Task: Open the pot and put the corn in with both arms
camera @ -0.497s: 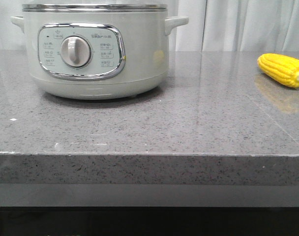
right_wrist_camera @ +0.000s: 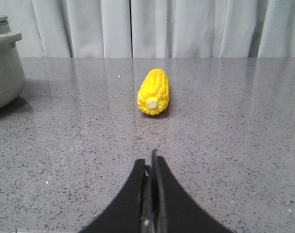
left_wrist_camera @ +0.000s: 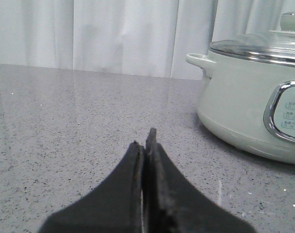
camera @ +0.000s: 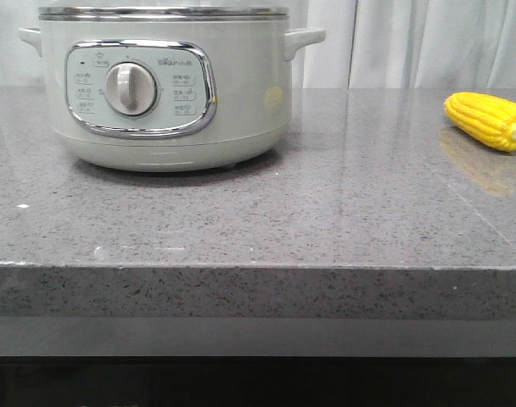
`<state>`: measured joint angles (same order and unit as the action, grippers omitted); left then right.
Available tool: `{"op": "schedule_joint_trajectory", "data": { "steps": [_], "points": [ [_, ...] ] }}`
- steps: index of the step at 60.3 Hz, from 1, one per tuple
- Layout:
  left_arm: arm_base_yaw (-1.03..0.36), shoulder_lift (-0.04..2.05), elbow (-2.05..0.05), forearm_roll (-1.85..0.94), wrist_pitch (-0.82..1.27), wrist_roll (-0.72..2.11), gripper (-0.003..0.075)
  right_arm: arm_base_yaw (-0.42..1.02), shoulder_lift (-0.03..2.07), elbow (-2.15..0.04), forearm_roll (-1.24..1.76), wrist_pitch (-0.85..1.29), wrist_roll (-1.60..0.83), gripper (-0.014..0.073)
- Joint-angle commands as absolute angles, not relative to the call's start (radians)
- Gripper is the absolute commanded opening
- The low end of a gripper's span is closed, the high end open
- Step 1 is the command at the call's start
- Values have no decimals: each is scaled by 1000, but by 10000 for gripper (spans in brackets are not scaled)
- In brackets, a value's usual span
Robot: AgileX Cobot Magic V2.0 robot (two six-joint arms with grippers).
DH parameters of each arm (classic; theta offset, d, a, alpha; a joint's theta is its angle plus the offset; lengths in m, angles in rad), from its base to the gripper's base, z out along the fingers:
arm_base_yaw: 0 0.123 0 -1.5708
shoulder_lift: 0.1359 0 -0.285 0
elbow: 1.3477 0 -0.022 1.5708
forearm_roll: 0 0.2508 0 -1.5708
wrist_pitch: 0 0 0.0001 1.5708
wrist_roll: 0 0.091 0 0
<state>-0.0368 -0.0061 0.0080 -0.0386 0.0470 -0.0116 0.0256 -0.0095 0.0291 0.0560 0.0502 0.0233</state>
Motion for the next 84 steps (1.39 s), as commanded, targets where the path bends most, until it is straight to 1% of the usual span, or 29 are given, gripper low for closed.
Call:
{"op": "schedule_joint_trajectory", "data": {
  "steps": [1,14,24,31,41,51,63,70,84],
  "points": [
    [-36,-20,19,-46,-31,-17,-20,19,-31,17,46,-26,20,-68],
    [-36,-20,19,-48,-31,-17,-20,19,-31,17,46,-48,20,-68],
    [-36,-20,-15,-57,-91,-17,-20,19,-31,-5,48,-62,20,-68],
    [-36,-12,-129,-65,-40,-17,-20,19,-31,-91,49,-11,20,-68],
    [-36,62,-360,-65,115,-17,-20,19,-1,-273,49,81,20,-68],
    [-36,196,-588,-61,271,-17,-20,19,103,-462,49,172,20,-68],
    [-36,350,-761,-61,403,-17,-20,19,274,-650,49,322,20,-68],
    [-36,404,-783,-66,435,-17,-20,19,357,-700,49,402,20,-68],
    [-36,452,-753,-66,441,-17,-20,19,473,-670,49,418,20,-68]
  ]
}}
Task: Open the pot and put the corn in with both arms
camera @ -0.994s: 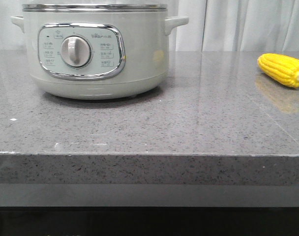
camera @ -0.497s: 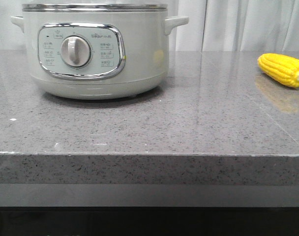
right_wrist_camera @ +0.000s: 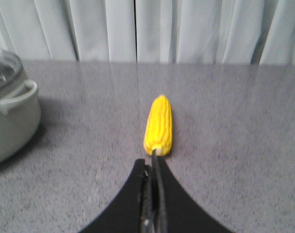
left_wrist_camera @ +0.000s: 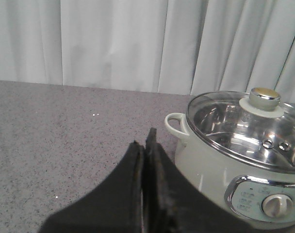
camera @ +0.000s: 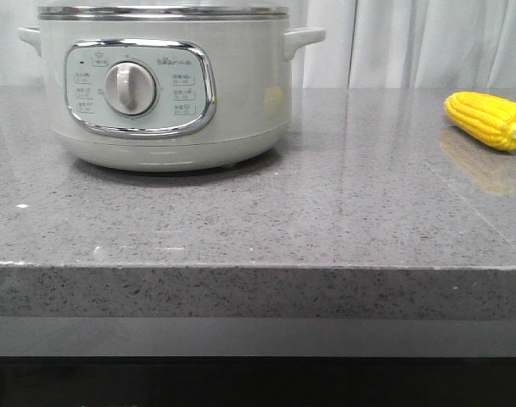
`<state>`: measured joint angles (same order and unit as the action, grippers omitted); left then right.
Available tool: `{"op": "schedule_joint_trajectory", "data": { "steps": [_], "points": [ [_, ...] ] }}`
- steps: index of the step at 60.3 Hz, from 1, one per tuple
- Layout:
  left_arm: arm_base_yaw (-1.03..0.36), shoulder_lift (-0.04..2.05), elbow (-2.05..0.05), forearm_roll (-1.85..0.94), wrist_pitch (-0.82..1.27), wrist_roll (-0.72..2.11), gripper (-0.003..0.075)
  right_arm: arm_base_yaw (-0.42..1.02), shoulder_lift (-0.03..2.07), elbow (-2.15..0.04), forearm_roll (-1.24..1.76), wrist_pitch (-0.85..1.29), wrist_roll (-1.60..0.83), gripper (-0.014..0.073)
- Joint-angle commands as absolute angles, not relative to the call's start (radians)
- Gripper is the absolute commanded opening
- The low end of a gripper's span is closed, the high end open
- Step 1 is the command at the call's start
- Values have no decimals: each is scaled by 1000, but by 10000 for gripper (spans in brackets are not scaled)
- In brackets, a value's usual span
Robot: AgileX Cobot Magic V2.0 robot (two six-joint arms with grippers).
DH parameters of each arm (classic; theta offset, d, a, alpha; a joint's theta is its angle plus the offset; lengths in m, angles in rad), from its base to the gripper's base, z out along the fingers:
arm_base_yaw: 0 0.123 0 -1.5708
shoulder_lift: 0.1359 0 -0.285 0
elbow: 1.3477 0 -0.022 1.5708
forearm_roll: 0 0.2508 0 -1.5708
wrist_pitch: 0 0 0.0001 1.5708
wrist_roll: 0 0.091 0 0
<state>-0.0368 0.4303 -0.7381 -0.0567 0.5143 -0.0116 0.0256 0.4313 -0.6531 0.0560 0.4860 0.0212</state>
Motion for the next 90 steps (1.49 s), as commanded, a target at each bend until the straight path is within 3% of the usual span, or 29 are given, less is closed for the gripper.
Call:
{"op": "schedule_joint_trajectory", "data": {
  "steps": [1,16,21,25,34,38,43,67,90],
  "points": [
    [-36,454,-751,-66,441,-17,-20,19,481,-669,49,420,20,-68],
    [-36,466,-716,-66,448,-17,-16,19,565,-667,49,445,20,-64],
    [-36,473,-716,-66,448,-17,37,19,579,-667,49,453,20,-34],
    [-36,481,-716,-66,448,-17,160,19,588,-667,49,458,20,69],
    [-36,505,-716,-66,433,-17,491,19,596,-667,49,468,20,423],
    [-41,527,-724,-75,431,-17,546,19,596,-667,49,469,20,526],
    [-75,562,-733,-89,417,-17,545,19,596,-667,49,469,20,570],
    [-348,874,-894,-89,222,23,545,19,596,-667,49,468,20,569],
    [-483,1255,-1142,-91,29,23,545,19,596,-667,49,468,20,569]
  ]
}}
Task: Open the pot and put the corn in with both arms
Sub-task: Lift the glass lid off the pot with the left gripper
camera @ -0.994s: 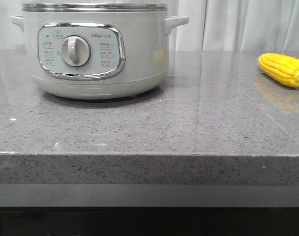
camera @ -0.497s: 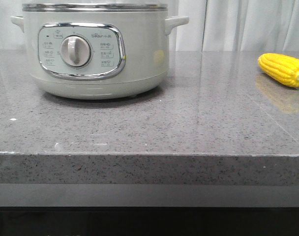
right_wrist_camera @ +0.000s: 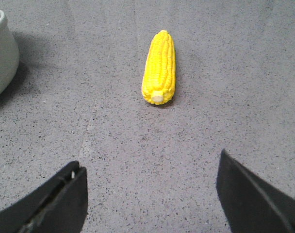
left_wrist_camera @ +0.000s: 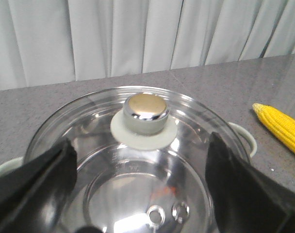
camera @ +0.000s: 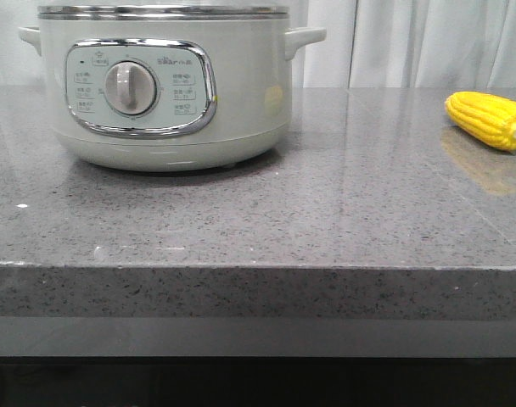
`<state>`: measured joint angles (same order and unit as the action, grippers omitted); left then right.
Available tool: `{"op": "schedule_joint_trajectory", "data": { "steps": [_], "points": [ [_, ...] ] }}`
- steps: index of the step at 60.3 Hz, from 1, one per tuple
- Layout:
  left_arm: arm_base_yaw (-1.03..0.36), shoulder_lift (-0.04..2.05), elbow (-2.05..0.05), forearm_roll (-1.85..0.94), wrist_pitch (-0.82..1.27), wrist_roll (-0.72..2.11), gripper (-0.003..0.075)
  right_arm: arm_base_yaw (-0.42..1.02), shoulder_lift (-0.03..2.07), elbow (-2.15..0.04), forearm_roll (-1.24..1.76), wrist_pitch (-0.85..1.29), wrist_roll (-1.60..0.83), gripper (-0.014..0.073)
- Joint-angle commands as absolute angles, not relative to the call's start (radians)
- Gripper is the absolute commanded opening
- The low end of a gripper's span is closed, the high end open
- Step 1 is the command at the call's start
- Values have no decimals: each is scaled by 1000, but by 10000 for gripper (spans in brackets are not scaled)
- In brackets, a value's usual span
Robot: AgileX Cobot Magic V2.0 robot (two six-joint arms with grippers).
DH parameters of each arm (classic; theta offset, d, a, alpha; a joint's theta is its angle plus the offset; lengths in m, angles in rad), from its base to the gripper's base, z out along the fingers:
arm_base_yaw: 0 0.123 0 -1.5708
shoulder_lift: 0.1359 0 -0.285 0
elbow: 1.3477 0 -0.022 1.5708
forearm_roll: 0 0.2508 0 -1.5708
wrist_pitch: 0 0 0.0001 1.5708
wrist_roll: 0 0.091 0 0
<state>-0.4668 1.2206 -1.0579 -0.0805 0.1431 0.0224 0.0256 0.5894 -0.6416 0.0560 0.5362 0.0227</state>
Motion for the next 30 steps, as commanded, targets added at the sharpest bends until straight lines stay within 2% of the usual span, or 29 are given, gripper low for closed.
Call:
{"op": "schedule_joint_trajectory", "data": {
  "steps": [1,17,30],
  "points": [
    [-488,1281,-1158,-91,27,23,545,19,596,-667,49,468,20,569],
    [-484,1465,-1338,-121,15,23,545,19,596,-667,49,468,20,569],
    [-484,1565,-1405,-132,-13,23,545,19,596,-667,49,468,20,569]
  ]
}}
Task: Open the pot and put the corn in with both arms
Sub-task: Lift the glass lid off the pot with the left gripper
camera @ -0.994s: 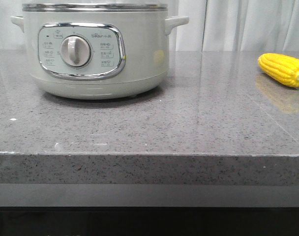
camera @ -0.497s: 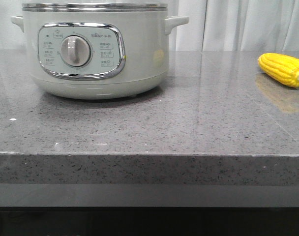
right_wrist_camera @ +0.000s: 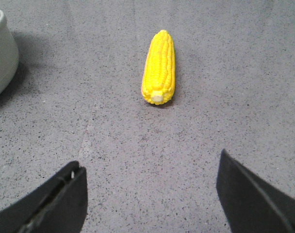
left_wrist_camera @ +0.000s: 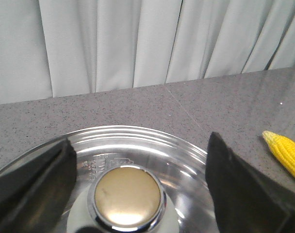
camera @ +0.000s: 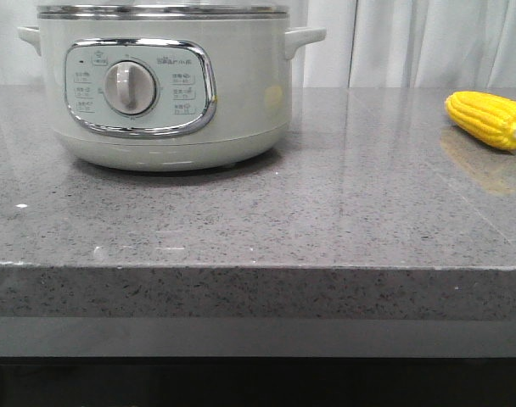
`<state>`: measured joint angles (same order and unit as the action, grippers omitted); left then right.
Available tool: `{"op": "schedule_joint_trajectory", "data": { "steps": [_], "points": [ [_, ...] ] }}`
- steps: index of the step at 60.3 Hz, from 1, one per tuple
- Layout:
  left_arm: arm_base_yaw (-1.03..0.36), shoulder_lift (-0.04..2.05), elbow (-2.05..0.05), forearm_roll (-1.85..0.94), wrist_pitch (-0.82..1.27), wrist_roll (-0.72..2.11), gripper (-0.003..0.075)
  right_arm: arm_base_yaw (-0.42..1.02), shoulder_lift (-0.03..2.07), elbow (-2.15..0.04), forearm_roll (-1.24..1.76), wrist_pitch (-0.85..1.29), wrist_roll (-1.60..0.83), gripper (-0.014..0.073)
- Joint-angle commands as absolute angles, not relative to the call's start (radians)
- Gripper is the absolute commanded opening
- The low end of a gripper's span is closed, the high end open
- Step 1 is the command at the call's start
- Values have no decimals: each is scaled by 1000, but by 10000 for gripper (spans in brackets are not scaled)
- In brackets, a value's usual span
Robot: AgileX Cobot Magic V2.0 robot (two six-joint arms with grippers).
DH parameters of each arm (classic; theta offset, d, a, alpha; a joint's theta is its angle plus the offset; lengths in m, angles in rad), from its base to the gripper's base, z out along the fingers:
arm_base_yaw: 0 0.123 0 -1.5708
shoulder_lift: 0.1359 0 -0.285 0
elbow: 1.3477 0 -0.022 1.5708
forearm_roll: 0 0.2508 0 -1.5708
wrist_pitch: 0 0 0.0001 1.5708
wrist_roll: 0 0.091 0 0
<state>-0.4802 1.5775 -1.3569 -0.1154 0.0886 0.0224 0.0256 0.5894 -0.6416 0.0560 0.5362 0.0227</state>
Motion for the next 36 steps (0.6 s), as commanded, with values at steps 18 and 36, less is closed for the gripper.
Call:
{"op": "schedule_joint_trajectory", "data": {
  "steps": [18,36],
  "points": [
    [-484,1627,-1405,-132,-45,23,545,19,596,-667,49,468,20,569],
    [-484,1634,-1405,-132,-29,23,363,19,596,-667,49,468,20,569]
  ]
}}
